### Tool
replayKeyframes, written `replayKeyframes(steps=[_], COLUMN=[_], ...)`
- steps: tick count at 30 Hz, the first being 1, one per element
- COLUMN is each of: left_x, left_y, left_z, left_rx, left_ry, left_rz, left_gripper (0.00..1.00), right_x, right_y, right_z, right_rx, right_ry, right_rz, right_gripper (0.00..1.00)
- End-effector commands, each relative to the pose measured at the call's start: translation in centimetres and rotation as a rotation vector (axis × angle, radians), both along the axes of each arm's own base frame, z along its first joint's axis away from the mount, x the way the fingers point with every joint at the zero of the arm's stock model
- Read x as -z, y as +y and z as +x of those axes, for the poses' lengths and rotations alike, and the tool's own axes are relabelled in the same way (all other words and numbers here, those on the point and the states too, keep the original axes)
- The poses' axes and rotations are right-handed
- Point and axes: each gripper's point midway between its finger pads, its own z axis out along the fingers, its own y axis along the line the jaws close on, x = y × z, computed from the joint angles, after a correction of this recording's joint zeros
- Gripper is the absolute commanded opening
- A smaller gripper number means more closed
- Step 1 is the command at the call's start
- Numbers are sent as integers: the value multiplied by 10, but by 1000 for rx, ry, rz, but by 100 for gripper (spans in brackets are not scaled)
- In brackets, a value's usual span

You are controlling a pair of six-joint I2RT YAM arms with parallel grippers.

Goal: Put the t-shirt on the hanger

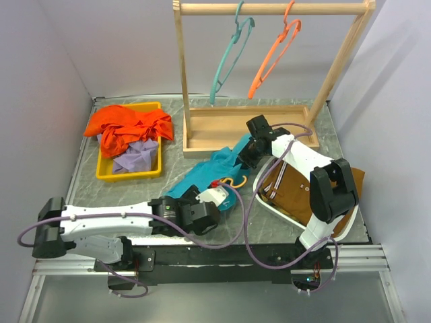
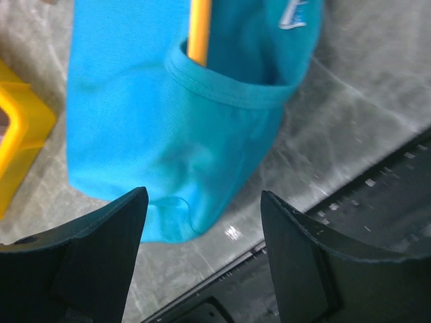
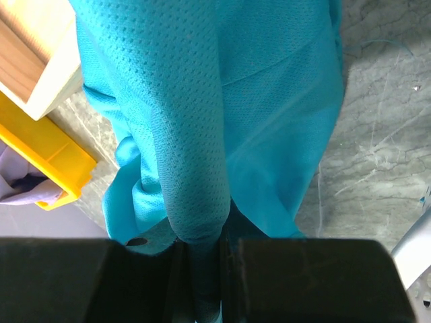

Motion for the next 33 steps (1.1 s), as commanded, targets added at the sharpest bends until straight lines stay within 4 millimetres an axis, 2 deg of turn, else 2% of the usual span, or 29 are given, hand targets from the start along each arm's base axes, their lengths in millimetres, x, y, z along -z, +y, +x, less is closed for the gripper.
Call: replayKeyframes(steps=[1,8,15,17,20,21,22,27,33], left_x=[-7,2,6,8,5,-1,-1,-12,-22], left_y=[-2,-12,-26,-24,-23,-25,-23,-22,-26], left_z=[19,33,30,31,34,36,37,44,47], left_rx=[-69,-52,27,25,22,20,16,20,37], left_ry=[-111,-193,-163,-164,-176,-188,-190,-207,-215], left_rz=[27,35,-49,-54,-89,-128,-135,-206,-265], left_gripper=[74,78,74,72,64,62,56,48,29], right_x=[-16,-25,-37,-40,-41,-42,-43,-49,-59], right_y=[5,7,8,8,12,13,16,27,29], right_z=[-7,-14,-20,-21,-26,-27,-30,-37,-39], right_rx=[-29,-45,-52,-54,-66,-67,-80,-104,-115], right_ry=[-38,-40,-55,-61,-60,-61,-67,-62,-81], right_rz=[41,72,91,92,94,95,93,106,105], right_gripper=[0,0,0,0,0,0,0,0,0])
